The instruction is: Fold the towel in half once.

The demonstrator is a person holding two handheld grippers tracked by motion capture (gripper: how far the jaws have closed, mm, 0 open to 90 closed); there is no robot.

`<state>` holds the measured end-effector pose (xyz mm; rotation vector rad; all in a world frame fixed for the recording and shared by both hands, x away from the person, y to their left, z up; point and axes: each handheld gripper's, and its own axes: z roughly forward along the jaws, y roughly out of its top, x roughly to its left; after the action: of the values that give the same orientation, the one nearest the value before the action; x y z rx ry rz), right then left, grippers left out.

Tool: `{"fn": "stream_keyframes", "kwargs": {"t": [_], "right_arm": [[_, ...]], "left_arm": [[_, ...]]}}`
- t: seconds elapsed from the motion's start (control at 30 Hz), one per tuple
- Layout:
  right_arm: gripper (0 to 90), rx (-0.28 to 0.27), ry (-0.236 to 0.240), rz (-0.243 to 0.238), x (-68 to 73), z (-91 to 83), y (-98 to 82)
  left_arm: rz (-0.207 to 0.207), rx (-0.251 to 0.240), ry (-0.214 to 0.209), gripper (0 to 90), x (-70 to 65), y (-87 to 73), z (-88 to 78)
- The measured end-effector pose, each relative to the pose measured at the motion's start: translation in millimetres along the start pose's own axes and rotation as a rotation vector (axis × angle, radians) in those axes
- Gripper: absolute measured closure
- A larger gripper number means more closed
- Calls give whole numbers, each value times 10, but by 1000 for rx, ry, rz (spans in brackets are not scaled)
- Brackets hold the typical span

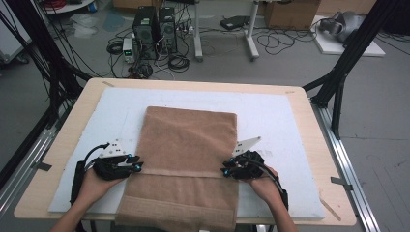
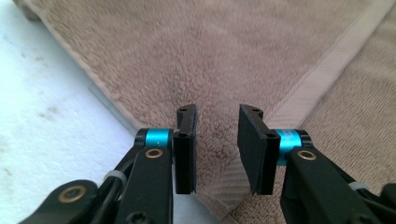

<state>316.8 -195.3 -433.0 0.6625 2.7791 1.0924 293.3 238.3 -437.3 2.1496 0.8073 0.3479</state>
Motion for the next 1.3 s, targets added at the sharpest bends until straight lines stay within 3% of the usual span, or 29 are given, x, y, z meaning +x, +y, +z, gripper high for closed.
{"fn": "stream_keyframes", "kwargs": {"t": [0.1,0.23,0.33,0.4,0.57,0.77,0.9,0.97,1.0,1.1,1.23,1.3], "right_arm": [[727,-23,4,22,-15,28,-28],[845,-11,-1,1,3,34,-12],[858,-6,13,4,-10,25,0],[859,-15,20,12,-14,-3,4],[859,-71,32,-9,33,-211,122],[859,-149,38,-76,186,-610,373],[857,-169,86,-133,371,-798,427],[836,-153,142,-155,461,-827,399],[803,-147,165,-160,487,-826,375],[710,-144,175,-132,437,-787,303],[606,-143,94,-44,189,-623,239],[586,-135,44,-5,38,-540,243]], "left_arm": [[-3,-5,-7,707,5,-40,51],[3,-19,6,817,-11,-46,60],[16,-19,18,856,-34,-36,36],[-3,-30,16,859,-36,-24,-7],[-4,-78,8,861,-41,92,-220],[-8,-171,-7,863,-96,269,-646],[28,-165,-36,862,-237,234,-864],[35,-144,-81,849,-304,173,-917],[43,-139,-84,811,-326,146,-922],[44,-125,-78,656,-328,136,-837],[58,-127,-41,592,-224,207,-588],[40,-120,4,575,-110,253,-423]]}}
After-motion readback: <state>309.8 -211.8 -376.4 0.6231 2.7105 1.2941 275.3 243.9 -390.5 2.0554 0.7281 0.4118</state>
